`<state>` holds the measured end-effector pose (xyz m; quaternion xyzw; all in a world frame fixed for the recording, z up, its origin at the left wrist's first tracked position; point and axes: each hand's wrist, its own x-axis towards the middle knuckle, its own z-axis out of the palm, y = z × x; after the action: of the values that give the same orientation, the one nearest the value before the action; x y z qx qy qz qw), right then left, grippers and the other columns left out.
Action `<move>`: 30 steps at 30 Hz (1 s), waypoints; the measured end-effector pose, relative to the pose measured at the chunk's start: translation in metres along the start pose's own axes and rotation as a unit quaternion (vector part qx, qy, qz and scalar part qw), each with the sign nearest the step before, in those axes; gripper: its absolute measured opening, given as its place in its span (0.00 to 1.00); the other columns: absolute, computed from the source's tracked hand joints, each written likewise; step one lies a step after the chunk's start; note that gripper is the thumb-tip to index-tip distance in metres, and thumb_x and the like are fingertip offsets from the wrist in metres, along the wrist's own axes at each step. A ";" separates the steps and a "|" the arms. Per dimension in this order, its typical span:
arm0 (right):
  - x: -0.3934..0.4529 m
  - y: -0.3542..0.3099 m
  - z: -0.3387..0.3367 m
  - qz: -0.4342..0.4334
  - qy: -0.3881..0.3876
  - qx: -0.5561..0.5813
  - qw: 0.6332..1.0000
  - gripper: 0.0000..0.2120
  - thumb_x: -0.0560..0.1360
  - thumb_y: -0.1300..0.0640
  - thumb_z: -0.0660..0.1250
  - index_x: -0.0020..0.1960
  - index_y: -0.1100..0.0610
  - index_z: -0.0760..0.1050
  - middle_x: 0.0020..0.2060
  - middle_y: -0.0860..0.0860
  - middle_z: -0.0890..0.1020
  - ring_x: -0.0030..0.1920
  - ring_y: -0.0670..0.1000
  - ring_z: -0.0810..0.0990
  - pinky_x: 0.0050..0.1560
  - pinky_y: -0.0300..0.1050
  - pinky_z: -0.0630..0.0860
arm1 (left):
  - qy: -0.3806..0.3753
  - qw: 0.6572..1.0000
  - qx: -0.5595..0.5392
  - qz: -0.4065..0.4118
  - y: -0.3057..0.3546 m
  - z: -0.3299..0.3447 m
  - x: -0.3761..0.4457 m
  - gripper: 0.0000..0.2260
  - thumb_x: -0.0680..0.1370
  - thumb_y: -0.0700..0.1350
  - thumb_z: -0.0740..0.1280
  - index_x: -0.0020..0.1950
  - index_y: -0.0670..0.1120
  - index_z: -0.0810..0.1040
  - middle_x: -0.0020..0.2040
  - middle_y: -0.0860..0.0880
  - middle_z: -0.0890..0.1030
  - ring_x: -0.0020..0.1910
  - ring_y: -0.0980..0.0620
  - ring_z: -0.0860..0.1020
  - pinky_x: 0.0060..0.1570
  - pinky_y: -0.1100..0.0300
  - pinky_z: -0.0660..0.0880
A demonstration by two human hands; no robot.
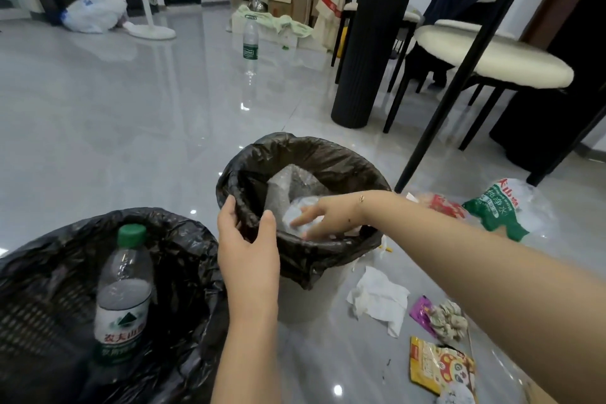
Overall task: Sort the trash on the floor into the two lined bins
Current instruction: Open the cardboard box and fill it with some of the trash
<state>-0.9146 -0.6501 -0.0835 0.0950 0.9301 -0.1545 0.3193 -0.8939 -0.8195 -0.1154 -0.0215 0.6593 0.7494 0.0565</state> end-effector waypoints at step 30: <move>-0.166 0.184 0.171 0.188 0.272 0.251 0.910 0.11 0.75 0.58 0.67 0.58 0.54 0.78 0.56 0.51 0.80 0.49 0.45 0.76 0.46 0.31 0.70 | -0.417 0.808 0.413 0.049 -0.109 0.104 -0.073 0.15 0.74 0.42 0.67 0.60 0.48 0.79 0.59 0.49 0.79 0.56 0.51 0.77 0.53 0.63 0.74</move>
<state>-0.6386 -0.5509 -0.1493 0.3833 0.8764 -0.2885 0.0421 -0.8046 -0.7075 -0.2015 0.3510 0.8199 0.3445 0.2931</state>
